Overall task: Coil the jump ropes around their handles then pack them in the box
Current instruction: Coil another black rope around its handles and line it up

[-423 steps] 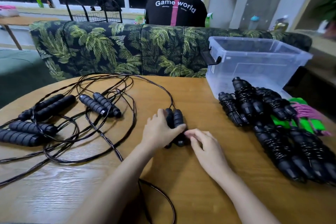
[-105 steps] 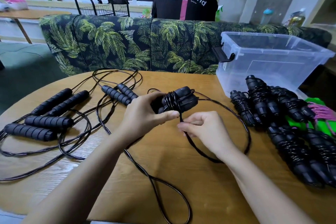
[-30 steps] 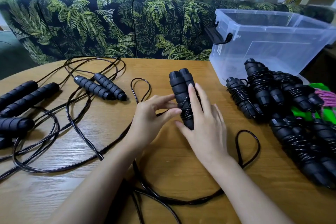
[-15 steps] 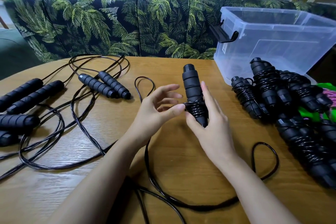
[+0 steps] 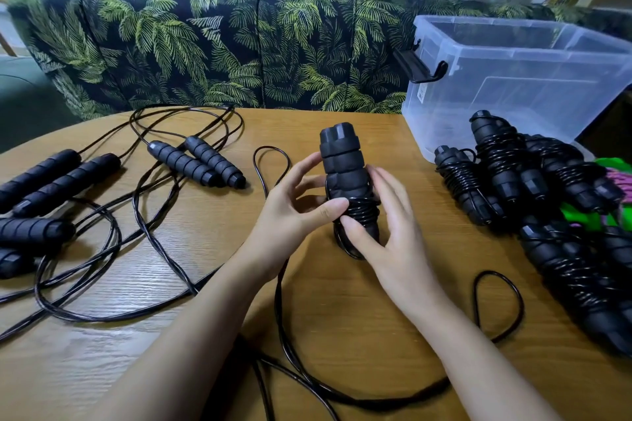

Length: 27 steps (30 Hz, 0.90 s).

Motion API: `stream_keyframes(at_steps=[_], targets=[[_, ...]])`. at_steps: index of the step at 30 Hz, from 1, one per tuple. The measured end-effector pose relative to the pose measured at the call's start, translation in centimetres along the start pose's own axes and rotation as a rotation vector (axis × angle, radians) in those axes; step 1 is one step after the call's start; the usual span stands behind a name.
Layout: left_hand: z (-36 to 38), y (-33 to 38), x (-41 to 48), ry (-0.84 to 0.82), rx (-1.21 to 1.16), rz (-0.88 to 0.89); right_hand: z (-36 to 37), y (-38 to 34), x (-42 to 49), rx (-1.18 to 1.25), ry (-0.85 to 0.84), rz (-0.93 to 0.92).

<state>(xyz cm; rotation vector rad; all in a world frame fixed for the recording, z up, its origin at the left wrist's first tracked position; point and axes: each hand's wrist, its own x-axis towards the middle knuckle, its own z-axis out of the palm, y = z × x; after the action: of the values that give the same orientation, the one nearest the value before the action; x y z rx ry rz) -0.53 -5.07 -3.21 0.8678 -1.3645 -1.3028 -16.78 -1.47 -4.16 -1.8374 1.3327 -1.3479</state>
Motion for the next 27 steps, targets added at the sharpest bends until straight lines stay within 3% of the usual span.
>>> stream_keyframes(at_steps=[5, 10, 16, 21, 27], targets=[[0.3, -0.1, -0.2, 0.072, 0.051, 0.014, 0.4, 0.2, -0.1, -0.169, -0.004, -0.063], [0.0, 0.6, -0.1, 0.004, 0.055, -0.005, -0.2, 0.4, 0.1, 0.026, -0.012, 0.005], [-0.2, 0.3, -0.1, 0.086, 0.086, 0.023, 0.0, 0.1, -0.1, -0.053, -0.012, -0.045], [-0.5, 0.8, 0.1, 0.044, 0.065, 0.037, -0.3, 0.2, 0.2, 0.079, -0.025, -0.035], [-0.2, 0.4, -0.1, 0.083, 0.095, 0.056, 0.1, 0.3, 0.0, -0.164, 0.017, -0.081]])
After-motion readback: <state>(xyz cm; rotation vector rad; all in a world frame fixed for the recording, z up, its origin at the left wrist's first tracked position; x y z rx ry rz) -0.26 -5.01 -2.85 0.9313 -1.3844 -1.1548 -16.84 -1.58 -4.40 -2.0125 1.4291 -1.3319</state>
